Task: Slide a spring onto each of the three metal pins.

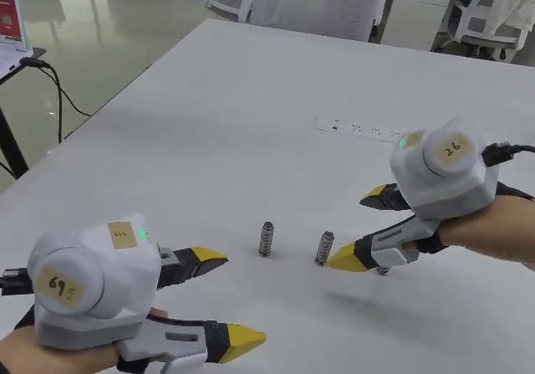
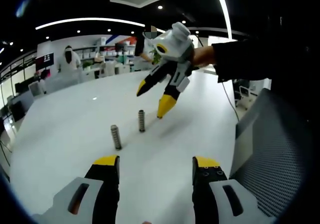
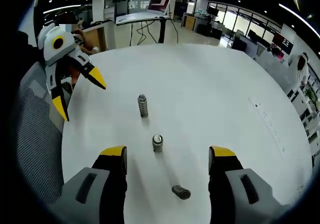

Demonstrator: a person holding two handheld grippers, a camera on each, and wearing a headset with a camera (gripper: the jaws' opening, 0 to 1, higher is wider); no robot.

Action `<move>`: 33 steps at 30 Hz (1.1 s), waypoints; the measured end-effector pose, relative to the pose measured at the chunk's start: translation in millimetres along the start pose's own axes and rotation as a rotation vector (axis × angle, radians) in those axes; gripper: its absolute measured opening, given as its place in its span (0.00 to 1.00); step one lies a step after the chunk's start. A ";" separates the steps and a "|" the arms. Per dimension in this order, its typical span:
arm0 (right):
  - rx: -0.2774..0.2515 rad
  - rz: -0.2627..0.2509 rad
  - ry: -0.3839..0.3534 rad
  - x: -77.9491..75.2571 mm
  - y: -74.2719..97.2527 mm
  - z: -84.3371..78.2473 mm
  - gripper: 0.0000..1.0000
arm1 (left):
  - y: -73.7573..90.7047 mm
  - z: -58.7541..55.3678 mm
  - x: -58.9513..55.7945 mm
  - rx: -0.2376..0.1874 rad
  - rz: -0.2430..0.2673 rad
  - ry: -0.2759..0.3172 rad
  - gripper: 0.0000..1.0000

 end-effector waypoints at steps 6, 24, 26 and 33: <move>-0.071 -0.050 -0.041 -2.7 6.0 -5.3 0.70 | -0.8 -0.1 -1.8 0.004 -0.007 -0.003 0.54; -0.235 -0.182 -0.164 8.7 27.9 -28.9 0.74 | -0.1 -0.2 -4.3 0.002 -0.017 -0.009 0.54; -0.259 -0.209 -0.182 12.1 31.4 -34.3 0.75 | 0.0 -0.5 -4.9 0.003 -0.019 -0.011 0.54; -0.294 -0.267 -0.225 25.2 36.9 -53.7 0.75 | -0.3 -1.2 -6.8 0.005 -0.028 -0.015 0.54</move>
Point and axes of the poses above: the centre of the closed fingertips' face, and the gripper's own axes: y roughly backward along the fingers, x roughly to its left, z roughly out of its top, the point moved 6 cm from there along y, roughly backward along the fingers, and after that the axes turned 4 degrees about z, right-handed, at the moved point
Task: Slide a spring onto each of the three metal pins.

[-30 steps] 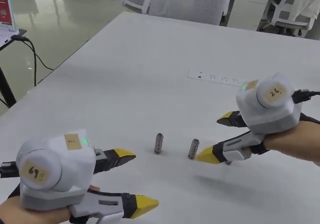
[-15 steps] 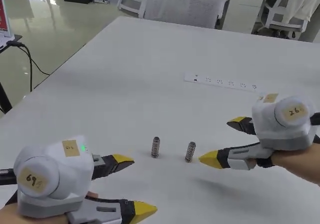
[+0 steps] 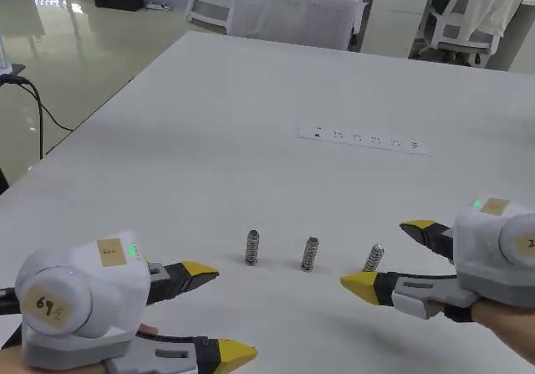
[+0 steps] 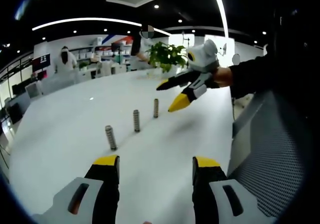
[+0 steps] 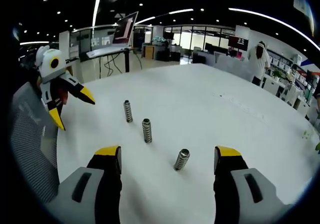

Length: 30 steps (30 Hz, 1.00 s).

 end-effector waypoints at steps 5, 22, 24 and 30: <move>-0.002 -0.007 -0.029 1.7 7.3 -4.7 0.75 | 0.2 0.5 -0.3 -0.004 -0.001 -0.001 0.54; -0.022 -0.011 -0.036 6.8 19.6 -7.8 0.77 | 1.0 3.3 5.2 -0.019 0.031 0.012 0.56; -0.020 -0.008 -0.036 8.0 19.9 -8.9 0.77 | 1.6 4.3 7.6 -0.025 0.046 0.018 0.57; -0.024 -0.007 -0.041 7.6 22.4 -9.7 0.77 | 4.5 7.7 14.6 -0.052 0.090 0.046 0.60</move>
Point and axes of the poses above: the centre of the closed fingertips' face, and the gripper's own axes: y roughly backward along the fingers, x roughly to its left, z roughly out of its top, the point moved 6 cm from there along y, roughly backward along the fingers, and after that the axes turned 4 degrees about z, right-handed, at the moved point
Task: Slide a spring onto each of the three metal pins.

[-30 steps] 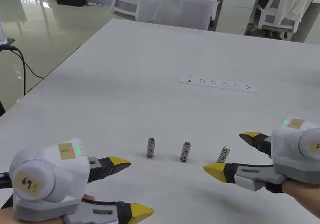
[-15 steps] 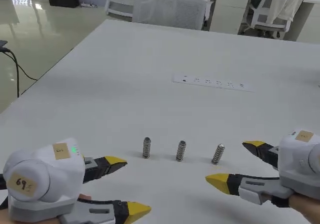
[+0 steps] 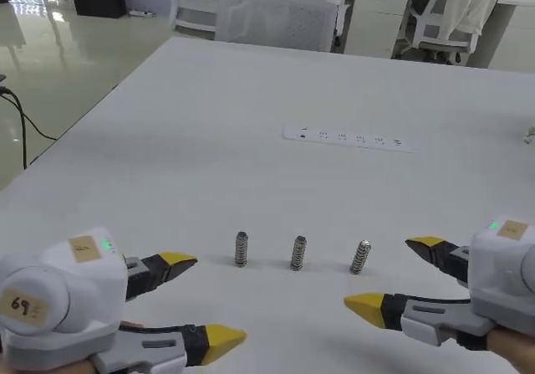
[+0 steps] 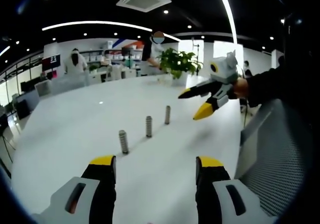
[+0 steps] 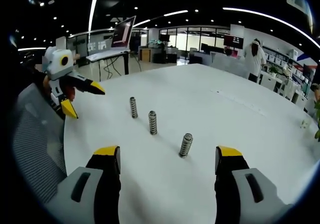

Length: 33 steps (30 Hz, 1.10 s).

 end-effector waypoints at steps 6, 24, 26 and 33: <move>-0.004 0.006 0.000 1.8 1.0 -0.2 0.77 | 2.9 1.8 8.2 -0.022 0.052 0.033 0.62; -0.055 0.063 0.002 4.4 9.2 -9.5 0.80 | 6.0 1.2 14.7 -0.038 0.090 0.091 0.64; -0.065 0.074 0.012 5.3 9.8 -11.6 0.80 | 5.9 0.7 15.6 -0.038 0.088 0.094 0.64; -0.066 0.080 0.005 3.6 8.3 -14.1 0.80 | 4.8 -1.5 13.8 -0.025 0.079 0.096 0.63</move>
Point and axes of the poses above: the centre of the closed fingertips' face, and the gripper's own axes: y roughly backward along the fingers, x roughly to its left, z roughly out of its top, the point moved 6 cm from there along y, roughly backward along the fingers, and after that the axes turned 4 degrees about z, right-handed, at the moved point
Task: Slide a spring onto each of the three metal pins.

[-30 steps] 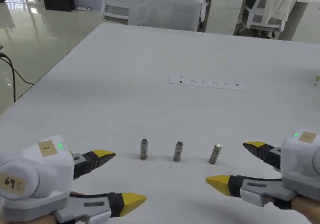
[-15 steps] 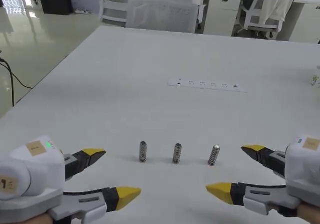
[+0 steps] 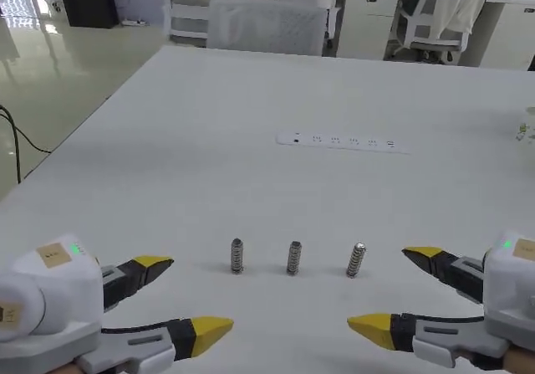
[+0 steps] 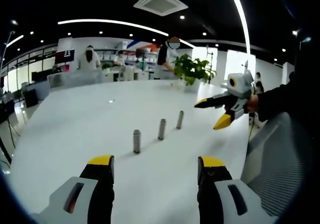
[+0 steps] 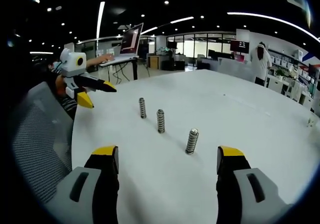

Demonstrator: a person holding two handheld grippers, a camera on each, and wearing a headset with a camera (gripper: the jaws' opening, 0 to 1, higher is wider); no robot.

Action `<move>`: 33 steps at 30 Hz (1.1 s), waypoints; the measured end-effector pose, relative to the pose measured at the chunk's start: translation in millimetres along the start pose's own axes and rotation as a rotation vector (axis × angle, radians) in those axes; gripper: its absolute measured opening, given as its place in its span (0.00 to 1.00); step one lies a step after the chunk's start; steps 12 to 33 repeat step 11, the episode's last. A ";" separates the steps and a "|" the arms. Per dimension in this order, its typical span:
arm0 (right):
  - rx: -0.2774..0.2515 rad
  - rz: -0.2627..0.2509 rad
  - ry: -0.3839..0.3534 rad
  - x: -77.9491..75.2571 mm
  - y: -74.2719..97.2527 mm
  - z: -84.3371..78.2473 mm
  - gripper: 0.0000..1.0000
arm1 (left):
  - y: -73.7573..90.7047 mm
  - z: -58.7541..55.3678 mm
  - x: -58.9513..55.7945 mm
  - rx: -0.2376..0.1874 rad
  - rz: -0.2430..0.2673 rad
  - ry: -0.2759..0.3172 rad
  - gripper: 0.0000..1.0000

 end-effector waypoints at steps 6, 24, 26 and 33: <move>-0.008 -0.001 -0.007 -0.4 -0.3 0.9 0.81 | -0.9 -2.8 1.8 0.009 0.002 0.015 0.63; -0.012 0.001 -0.011 -0.7 -1.2 1.4 0.81 | -0.5 -3.2 3.2 0.013 0.013 0.024 0.63; -0.012 0.001 -0.011 -0.7 -1.2 1.4 0.81 | -0.5 -3.2 3.2 0.013 0.013 0.024 0.63; -0.012 0.001 -0.011 -0.7 -1.2 1.4 0.81 | -0.5 -3.2 3.2 0.013 0.013 0.024 0.63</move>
Point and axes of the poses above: the centre of the closed fingertips' face, and the gripper's own axes: y roughly backward along the fingers, x roughly to its left, z roughly out of its top, the point moved 6 cm from there along y, roughly backward along the fingers, and after that the axes turned 4 degrees about z, right-handed, at the moved point
